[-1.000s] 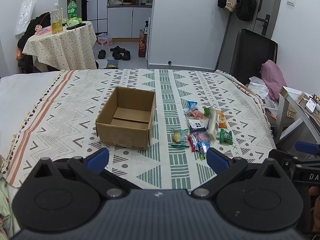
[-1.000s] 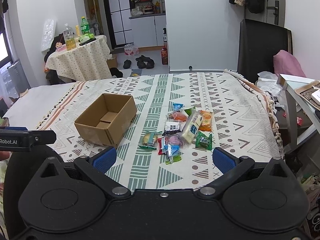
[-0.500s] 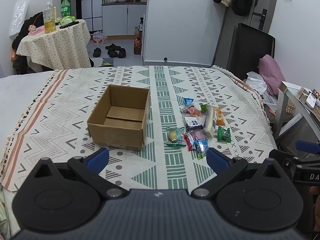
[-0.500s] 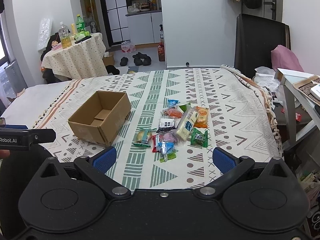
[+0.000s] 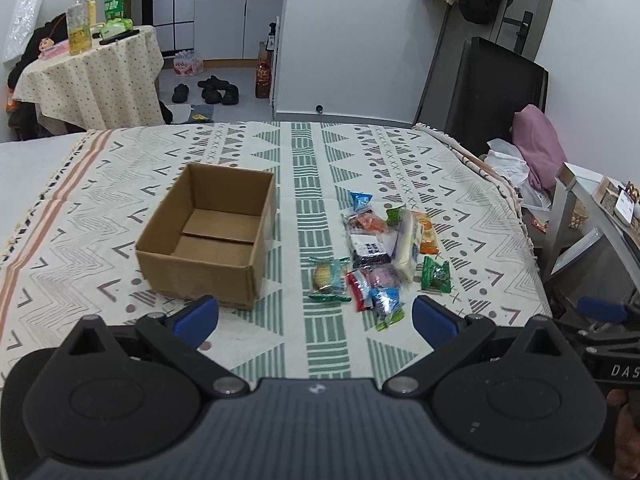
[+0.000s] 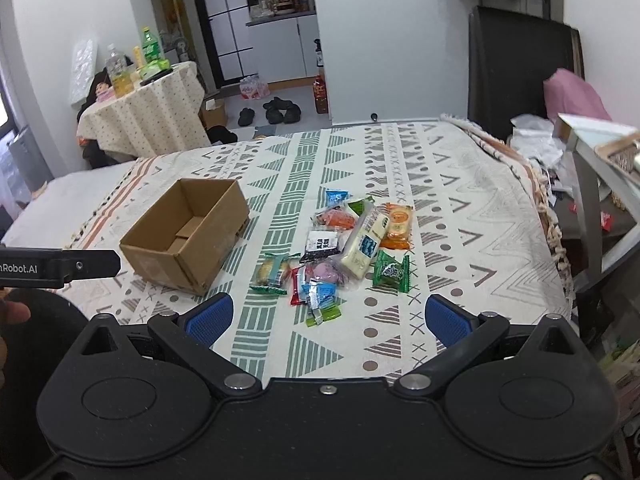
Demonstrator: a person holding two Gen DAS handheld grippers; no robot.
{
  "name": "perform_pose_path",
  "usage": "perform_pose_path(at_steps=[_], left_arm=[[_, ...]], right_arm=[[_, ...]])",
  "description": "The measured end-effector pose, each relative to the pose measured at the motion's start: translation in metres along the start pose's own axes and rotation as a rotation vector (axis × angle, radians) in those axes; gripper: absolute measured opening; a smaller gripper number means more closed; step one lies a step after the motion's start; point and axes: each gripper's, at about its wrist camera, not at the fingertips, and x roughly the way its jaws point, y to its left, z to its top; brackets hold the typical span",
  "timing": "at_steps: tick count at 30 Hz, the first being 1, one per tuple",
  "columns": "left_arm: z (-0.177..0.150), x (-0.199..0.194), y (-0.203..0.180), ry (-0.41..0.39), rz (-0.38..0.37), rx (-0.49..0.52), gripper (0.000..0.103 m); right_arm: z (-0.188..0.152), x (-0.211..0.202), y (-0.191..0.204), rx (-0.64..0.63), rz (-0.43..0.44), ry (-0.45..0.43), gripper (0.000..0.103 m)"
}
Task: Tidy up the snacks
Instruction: 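Grasp the blue candy packet with the left tool while the right grasps the green packet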
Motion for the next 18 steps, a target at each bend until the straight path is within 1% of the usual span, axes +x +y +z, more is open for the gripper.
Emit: perform_pose_path(at_steps=[3, 5, 10, 14, 18], left_arm=[[0.004, 0.009, -0.005, -0.003, -0.007, -0.007, 0.102], [0.006, 0.017, -0.007, 0.004, -0.014, -0.017, 0.102], [0.008, 0.038, -0.015, 0.030, -0.028, -0.033, 0.101], [0.009, 0.056, -0.021, 0.054, -0.041, -0.039, 0.100], [0.010, 0.076, -0.026, 0.081, -0.037, -0.048, 0.098]], right_arm=[[0.000, 0.007, -0.008, 0.006, 0.004, 0.000, 0.102], [0.001, 0.012, -0.013, 0.005, 0.013, 0.006, 0.098], [0.003, 0.030, -0.029, 0.057, 0.015, 0.034, 0.092], [0.004, 0.044, -0.039, 0.078, 0.011, 0.046, 0.091], [0.003, 0.058, -0.051, 0.111, 0.033, 0.058, 0.091]])
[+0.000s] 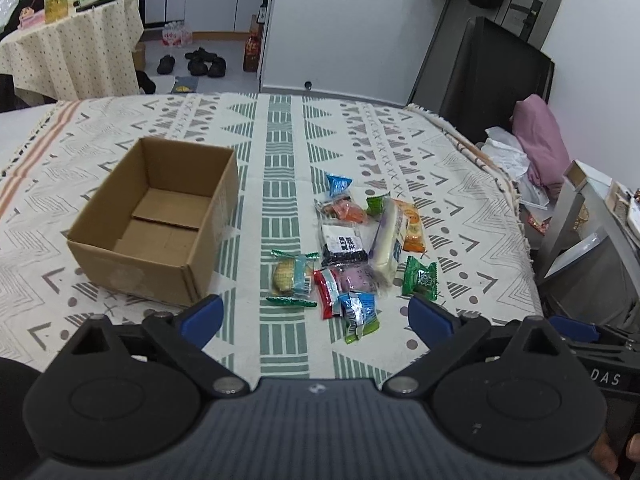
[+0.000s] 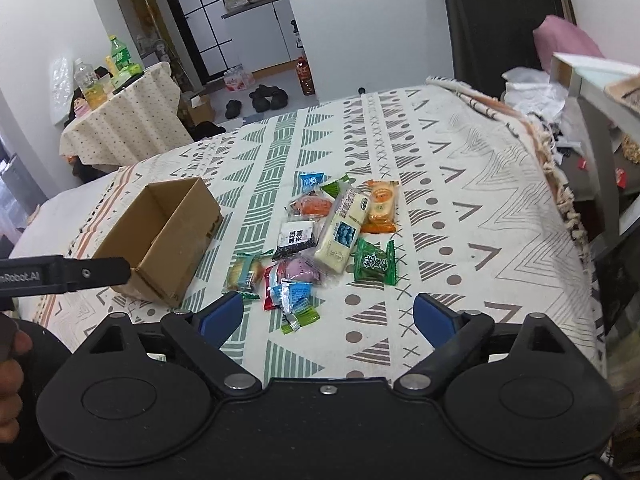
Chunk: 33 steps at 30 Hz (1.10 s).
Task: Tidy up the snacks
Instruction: 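Grasp the blue candy packet with the left tool while the right grasps the green packet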
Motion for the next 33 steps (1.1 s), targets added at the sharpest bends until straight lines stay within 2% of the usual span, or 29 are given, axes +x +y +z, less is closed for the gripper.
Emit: perform_pose_path(at_steps=[5, 7, 10, 14, 24, 29, 33], left_arm=[[0.002, 0.026, -0.005, 0.035, 0.003, -0.021, 0.095], [0.003, 0.036, -0.007, 0.047, 0.006, -0.027, 0.094], [0.003, 0.053, -0.010, 0.072, 0.011, -0.035, 0.090], [0.002, 0.075, -0.013, 0.116, 0.015, -0.055, 0.085], [0.003, 0.123, -0.026, 0.194, 0.024, -0.086, 0.073], [0.000, 0.150, -0.032, 0.246, 0.033, -0.111, 0.065], [-0.002, 0.165, -0.039, 0.262, 0.039, -0.108, 0.062]], right_arm=[[0.000, 0.022, -0.013, 0.043, -0.018, 0.034, 0.091], [-0.001, 0.030, -0.019, 0.057, -0.020, 0.041, 0.088], [-0.002, 0.040, -0.030, 0.113, 0.012, 0.062, 0.083], [0.002, 0.050, -0.039, 0.152, 0.032, 0.058, 0.082], [0.009, 0.085, -0.056, 0.221, 0.033, 0.102, 0.077], [0.010, 0.100, -0.067, 0.275, 0.057, 0.129, 0.067], [0.012, 0.111, -0.073, 0.309, 0.063, 0.130, 0.065]])
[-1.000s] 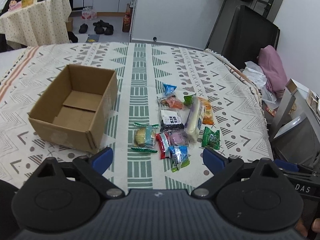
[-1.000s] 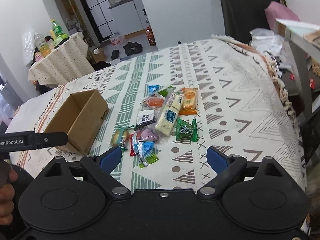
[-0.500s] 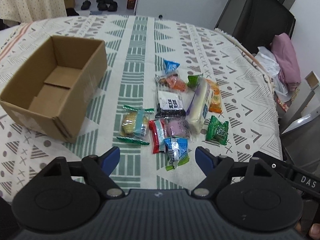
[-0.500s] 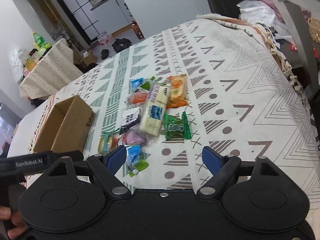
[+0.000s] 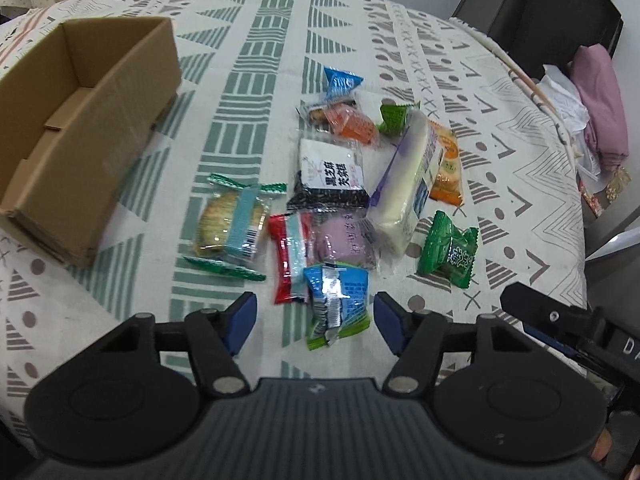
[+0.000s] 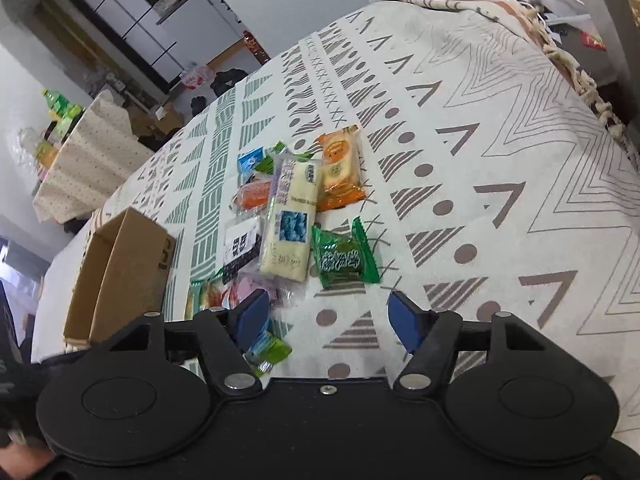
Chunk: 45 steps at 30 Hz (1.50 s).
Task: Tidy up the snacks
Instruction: 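Grasp the blue candy packet with the left tool while the right grasps the green packet, then carry both packets over the cardboard box and open both tools to drop them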
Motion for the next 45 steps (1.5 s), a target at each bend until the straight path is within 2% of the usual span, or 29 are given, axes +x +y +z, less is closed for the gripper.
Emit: perform_pose_path(at_steps=[6, 11, 13, 20, 30, 31, 33, 35, 39, 45], left_arm=[[0.002, 0.022, -0.005, 0.035, 0.029, -0.019, 0.052], [0.002, 0.036, -0.010, 0.056, 0.038, -0.024, 0.049], [0.002, 0.039, -0.012, 0.061, 0.018, -0.034, 0.031], [0.006, 0.035, -0.018, 0.063, 0.028, -0.023, 0.029], [0.013, 0.012, -0.013, 0.014, 0.024, -0.018, 0.029], [0.013, 0.010, -0.012, 0.009, 0.022, -0.021, 0.029], [0.014, 0.006, -0.011, -0.006, 0.025, -0.008, 0.029], [0.015, 0.001, -0.008, -0.016, 0.026, 0.009, 0.029], [0.018, -0.009, -0.001, -0.035, 0.038, 0.020, 0.029], [0.021, -0.032, 0.010, -0.068, 0.038, 0.012, 0.029]], right_arm=[[0.006, 0.019, -0.006, 0.024, 0.022, 0.021, 0.064], [0.011, 0.032, -0.012, 0.063, 0.029, 0.029, 0.063], [0.013, 0.039, -0.014, 0.073, 0.032, 0.038, 0.060], [0.018, 0.058, -0.016, 0.095, 0.019, 0.040, 0.059], [0.024, 0.075, -0.010, 0.068, -0.017, 0.033, 0.059], [0.025, 0.076, -0.010, 0.068, -0.019, 0.033, 0.057], [0.025, 0.079, -0.010, 0.069, -0.019, 0.042, 0.044], [0.024, 0.079, -0.008, 0.061, -0.027, 0.041, 0.038], [0.020, 0.068, -0.002, 0.035, -0.041, 0.016, 0.035], [0.022, 0.043, -0.002, 0.060, 0.007, -0.023, 0.034]])
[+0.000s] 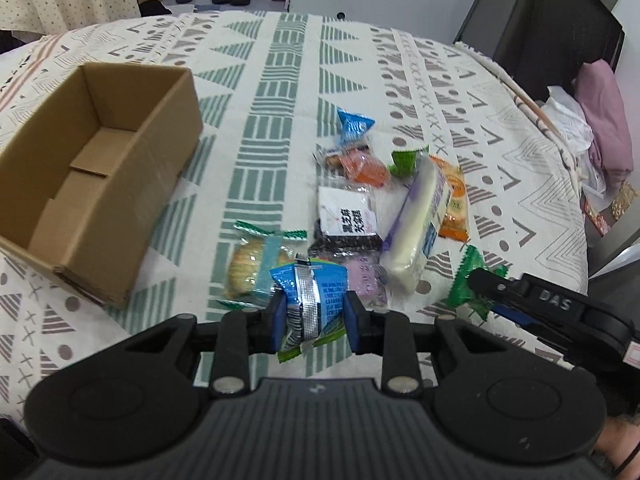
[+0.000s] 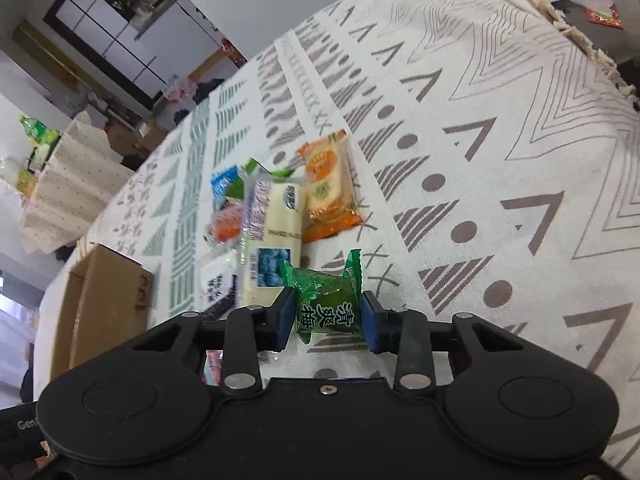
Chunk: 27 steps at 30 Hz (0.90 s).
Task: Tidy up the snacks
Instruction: 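Carry both packets over the cardboard box and open both tools to drop them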
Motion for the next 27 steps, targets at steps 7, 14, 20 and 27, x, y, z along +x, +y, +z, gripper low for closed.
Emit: perform_pose_path(at_steps=[7, 14, 20, 27], left_arm=[[0.006, -0.030, 0.019, -0.037, -0.003, -0.007, 0.029], [0.021, -0.063, 0.049, -0.087, -0.007, -0.028, 0.029], [0.029, -0.084, 0.077, -0.131, -0.014, -0.063, 0.029], [0.039, -0.097, 0.102, -0.164, -0.036, -0.077, 0.029]], right_arm=[[0.001, -0.030, 0.021, -0.006, 0.018, -0.053, 0.034], [-0.001, -0.060, 0.055, -0.024, 0.051, -0.098, 0.034], [-0.007, -0.073, 0.084, -0.044, 0.059, -0.117, 0.034], [-0.015, -0.078, 0.119, -0.078, 0.073, -0.140, 0.034]])
